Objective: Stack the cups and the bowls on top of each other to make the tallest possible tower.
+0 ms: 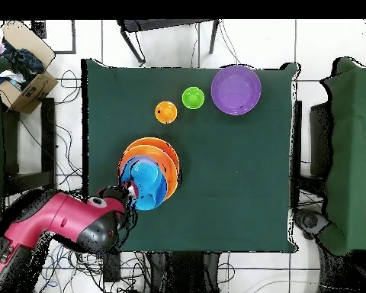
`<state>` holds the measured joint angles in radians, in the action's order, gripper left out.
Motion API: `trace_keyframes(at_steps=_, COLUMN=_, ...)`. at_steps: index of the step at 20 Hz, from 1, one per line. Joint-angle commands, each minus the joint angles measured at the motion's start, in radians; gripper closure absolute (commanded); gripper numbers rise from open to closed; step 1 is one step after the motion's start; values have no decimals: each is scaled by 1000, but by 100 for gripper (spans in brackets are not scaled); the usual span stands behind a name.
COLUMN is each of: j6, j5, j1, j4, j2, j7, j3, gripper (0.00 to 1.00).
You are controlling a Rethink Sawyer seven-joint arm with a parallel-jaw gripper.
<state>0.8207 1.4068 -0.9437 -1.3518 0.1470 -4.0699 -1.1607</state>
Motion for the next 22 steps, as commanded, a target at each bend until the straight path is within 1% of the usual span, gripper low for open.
trace_keyframes(at_steps=1, j6=62, j5=48, j1=-29, j4=-39, j2=36, j7=-124, j3=194, gripper=100)
trace_keyframes(at_steps=3, j6=82, j5=67, j1=-36, j4=-45, j2=38, j7=-158, j3=190, gripper=100)
trace_keyframes(at_steps=7, j6=97, j5=87, j1=-43, j4=-51, j2=23, j7=-144, j3=196, gripper=100)
trace_keyframes(at_steps=9, j6=100, j5=94, j1=-45, j4=-54, j2=22, j7=-157, j3=197, gripper=100)
trace_keyframes(at_steps=18, j6=73, j5=90, j1=-40, j4=-35, j2=25, j7=-146, j3=205, gripper=100)
trace_keyframes(at_steps=22, j6=70, j5=92, j1=-41, j4=-29, j2=34, j7=-177, j3=200, gripper=100)
